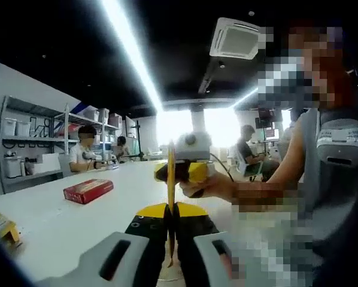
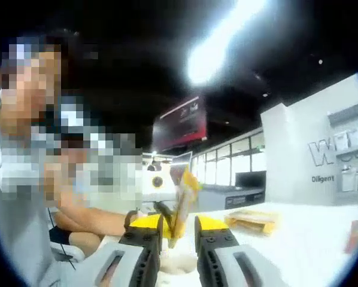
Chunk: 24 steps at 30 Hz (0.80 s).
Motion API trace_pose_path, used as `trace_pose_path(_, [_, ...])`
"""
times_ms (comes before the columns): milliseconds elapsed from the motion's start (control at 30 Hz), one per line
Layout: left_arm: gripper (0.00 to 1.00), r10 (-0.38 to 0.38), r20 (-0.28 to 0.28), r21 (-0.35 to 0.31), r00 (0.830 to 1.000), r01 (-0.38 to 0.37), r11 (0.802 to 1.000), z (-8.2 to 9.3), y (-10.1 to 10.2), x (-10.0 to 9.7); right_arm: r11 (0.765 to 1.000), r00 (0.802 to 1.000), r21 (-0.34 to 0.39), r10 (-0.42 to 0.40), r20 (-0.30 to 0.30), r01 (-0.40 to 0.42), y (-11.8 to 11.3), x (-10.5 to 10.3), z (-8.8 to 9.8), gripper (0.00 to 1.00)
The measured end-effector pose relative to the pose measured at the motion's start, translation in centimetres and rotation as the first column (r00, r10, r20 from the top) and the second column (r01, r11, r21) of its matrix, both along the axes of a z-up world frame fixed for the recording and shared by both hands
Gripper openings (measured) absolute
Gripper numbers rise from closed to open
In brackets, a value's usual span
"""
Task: Tear open the coffee pouch, take out the coffee, and pour the coffee from the pouch into the cup
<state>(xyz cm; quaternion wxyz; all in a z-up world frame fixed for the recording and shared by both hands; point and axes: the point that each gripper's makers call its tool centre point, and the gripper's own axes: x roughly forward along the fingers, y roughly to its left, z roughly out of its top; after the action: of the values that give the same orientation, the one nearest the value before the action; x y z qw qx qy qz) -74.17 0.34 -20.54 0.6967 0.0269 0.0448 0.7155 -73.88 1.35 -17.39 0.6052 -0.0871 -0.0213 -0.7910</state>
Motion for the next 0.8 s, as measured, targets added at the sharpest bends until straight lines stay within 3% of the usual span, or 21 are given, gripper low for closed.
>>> trace_pose_path(33, [0.07,-0.027,0.041,-0.062,0.999,0.029,0.998,-0.8,0.0,0.3,1.0,1.0,-0.008,0.003,0.012,-0.002,0.1,-0.1,0.0,0.22])
trace_pose_path(67, [0.07,-0.019,0.031,-0.076,0.999,0.021,0.997,-0.9,0.0,0.0,1.0,1.0,-0.013,0.01,0.026,-0.009,0.1,-0.1,0.0,0.2])
trace_pose_path(100, [0.07,-0.024,0.007,-0.046,1.0,0.024,0.999,-0.3,0.0,-0.3,1.0,0.999,-0.01,0.013,0.03,-0.013,0.1,-0.1,-0.1,0.19])
trace_pose_path(167, [0.07,-0.054,0.087,-0.069,0.995,0.06,0.996,-0.4,-0.1,-0.4,1.0,0.999,-0.015,0.009,0.044,-0.009,0.1,-0.5,-0.1,0.17])
trace_pose_path(200, [0.07,-0.051,0.071,-0.057,0.996,0.055,0.997,0.0,-0.2,-0.8,1.0,0.998,-0.014,0.012,0.06,-0.011,0.1,-0.6,-0.2,0.15])
trace_pose_path(233, [0.07,-0.076,0.101,-0.063,0.992,0.083,0.995,0.0,-0.2,-0.5,1.0,0.997,-0.015,0.013,0.074,-0.012,0.0,-0.7,-0.2,0.15])
trace_pose_path(300, [0.07,-0.066,0.098,-0.086,0.993,0.075,0.994,-0.2,-0.3,-0.7,0.999,0.997,-0.032,0.017,0.078,-0.015,-0.4,-0.5,0.2,0.11])
trace_pose_path(333, [0.07,-0.073,0.122,-0.115,0.99,0.087,0.99,-0.4,-0.4,-0.4,0.999,0.996,-0.028,0.02,0.085,-0.017,-0.6,-0.4,0.2,0.09])
trace_pose_path(400, [0.07,-0.012,0.089,-0.095,0.996,0.02,0.995,0.3,-0.4,-1.3,0.999,0.998,-0.042,0.0,0.062,0.002,-0.6,-0.3,0.5,0.06])
trace_pose_path(467, [0.08,-0.02,0.15,-0.138,0.989,0.041,0.99,-0.4,-0.5,-0.6,1.0,0.998,-0.004,-0.014,0.063,0.015,-0.7,-0.2,0.2,0.05])
trace_pose_path(533, [0.1,0.027,0.096,-0.152,0.995,-0.012,0.988,-0.8,-0.3,-1.3,0.999,0.998,0.019,-0.03,0.046,0.03,-0.7,-0.1,-0.2,0.04])
trace_pose_path(600, [0.12,0.02,0.115,-0.168,0.993,0.0,0.986,-1.3,-0.1,-0.9,0.999,0.998,0.03,-0.035,0.047,0.034,-0.8,0.0,-0.5,0.04])
trace_pose_path(667, [0.15,0.04,0.127,-0.142,0.991,-0.022,0.99,-1.0,0.0,-1.1,0.999,0.998,0.009,-0.044,0.051,0.044,-0.5,0.2,-0.4,0.04])
trace_pose_path(733, [0.18,0.06,0.174,-0.125,0.983,-0.038,0.991,-0.8,-0.2,-1.2,0.998,0.996,-0.019,-0.054,0.068,0.056,0.0,0.4,-0.3,0.04])
trace_pose_path(800, [0.19,0.101,0.163,-0.088,0.981,-0.087,0.992,-0.2,-0.6,-1.5,0.994,0.995,-0.072,-0.073,0.072,0.078,0.6,0.5,0.1,0.04])
